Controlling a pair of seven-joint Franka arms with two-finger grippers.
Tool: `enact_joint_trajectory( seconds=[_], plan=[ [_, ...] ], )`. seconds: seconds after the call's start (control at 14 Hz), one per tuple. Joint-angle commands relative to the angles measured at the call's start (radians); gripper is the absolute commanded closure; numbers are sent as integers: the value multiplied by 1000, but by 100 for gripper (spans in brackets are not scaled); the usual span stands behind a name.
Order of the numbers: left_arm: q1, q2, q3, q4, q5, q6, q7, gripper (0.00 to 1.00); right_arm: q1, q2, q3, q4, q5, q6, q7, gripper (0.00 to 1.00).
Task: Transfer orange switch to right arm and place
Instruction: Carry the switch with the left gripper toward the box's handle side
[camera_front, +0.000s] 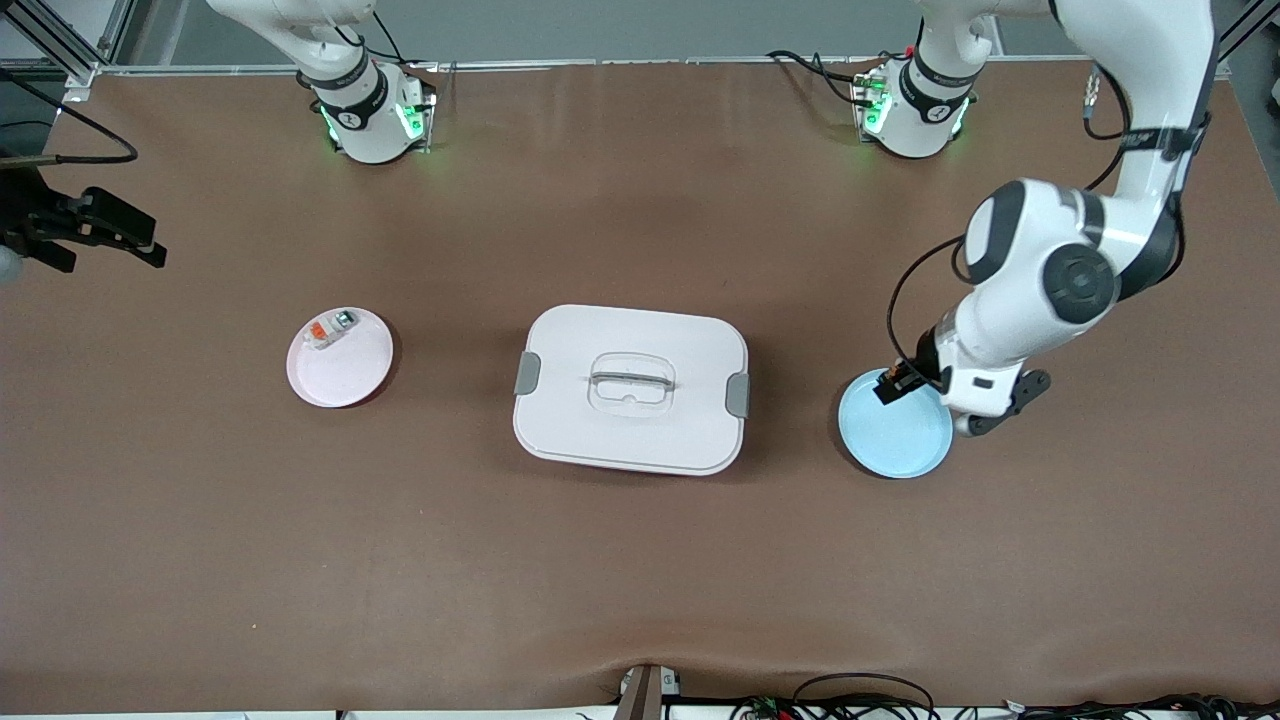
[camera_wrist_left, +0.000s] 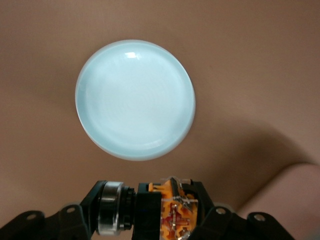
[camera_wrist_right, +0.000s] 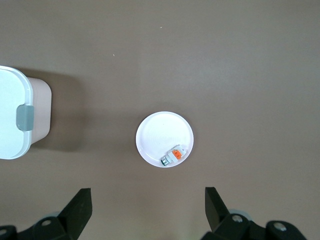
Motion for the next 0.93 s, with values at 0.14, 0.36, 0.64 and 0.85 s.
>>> enact_joint_trajectory(
  seconds=[0.14,0.36,0.64,0.85],
  plan=[
    [32,-126,-13,22,-188,-70,-90,64,-21,-4,9,-6,-3,-11,-6,0],
    [30,-140,-63,57,-298,-70,-212,64,-24,-5,9,0,-11,-14,-17,0],
    [29,-137,-152,113,-374,-64,-499,64,-57,16,8,8,-10,-19,-95,0],
    [26,-134,-246,128,-375,-54,-657,64,-80,18,6,3,-13,-36,-98,0]
  ],
)
